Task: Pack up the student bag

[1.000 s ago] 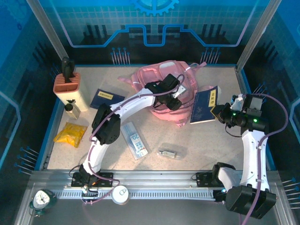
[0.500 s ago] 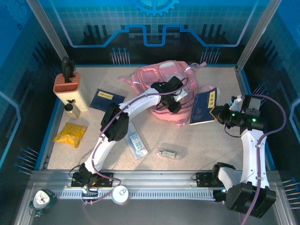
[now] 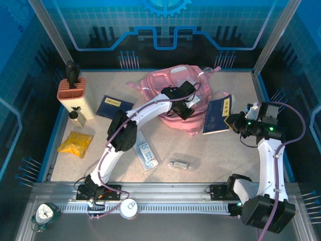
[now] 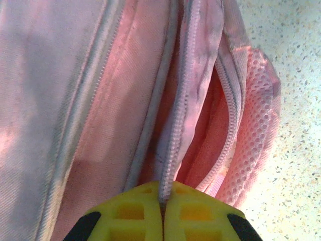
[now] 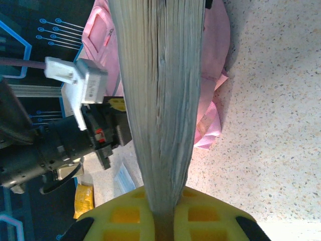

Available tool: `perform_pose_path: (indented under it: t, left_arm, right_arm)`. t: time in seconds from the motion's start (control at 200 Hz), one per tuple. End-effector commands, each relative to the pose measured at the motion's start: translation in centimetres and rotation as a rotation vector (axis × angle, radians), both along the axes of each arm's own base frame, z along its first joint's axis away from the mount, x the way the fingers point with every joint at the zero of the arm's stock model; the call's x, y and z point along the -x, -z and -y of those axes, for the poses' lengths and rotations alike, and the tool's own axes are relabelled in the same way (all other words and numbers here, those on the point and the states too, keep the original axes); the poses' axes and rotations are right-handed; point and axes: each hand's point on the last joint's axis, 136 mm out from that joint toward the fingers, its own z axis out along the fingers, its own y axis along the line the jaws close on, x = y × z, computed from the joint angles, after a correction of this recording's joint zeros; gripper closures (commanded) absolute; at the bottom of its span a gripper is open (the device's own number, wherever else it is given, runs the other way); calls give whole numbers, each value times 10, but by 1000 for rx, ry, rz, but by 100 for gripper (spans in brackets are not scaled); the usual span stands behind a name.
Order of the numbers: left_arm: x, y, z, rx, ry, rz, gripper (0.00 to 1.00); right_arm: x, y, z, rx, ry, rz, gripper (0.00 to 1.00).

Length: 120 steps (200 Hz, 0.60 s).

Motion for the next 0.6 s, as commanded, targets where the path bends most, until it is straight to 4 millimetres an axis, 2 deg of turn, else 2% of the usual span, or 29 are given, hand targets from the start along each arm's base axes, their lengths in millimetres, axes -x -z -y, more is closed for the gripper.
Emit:
perform_pose_path:
  t: [0.0, 0.185, 0.315, 0.335, 0.485, 0.595]
  left_arm:
    - [-5, -94, -9, 67, -54, 162, 100]
    - [-16, -152, -32, 69, -139, 326, 100]
    - [-23, -188, -42, 88, -191, 417, 100]
    - [-22, -192, -42, 96, -188, 422, 100]
    - [-18, -214, -42, 147, -187, 447, 100]
    - [-19, -220, -44, 148, -191, 465, 100]
  right_arm:
    - [6, -8, -4, -7, -22, 19, 95]
    - [12, 1, -11, -20, -31, -8, 95]
    - [9, 11, -32, -55, -83, -25, 95]
    - [11, 22, -38, -71, -95, -51, 95]
    - [-13, 32, -82, -141, -187, -14, 96]
    - [-38, 31, -105, -149, -227, 42, 96]
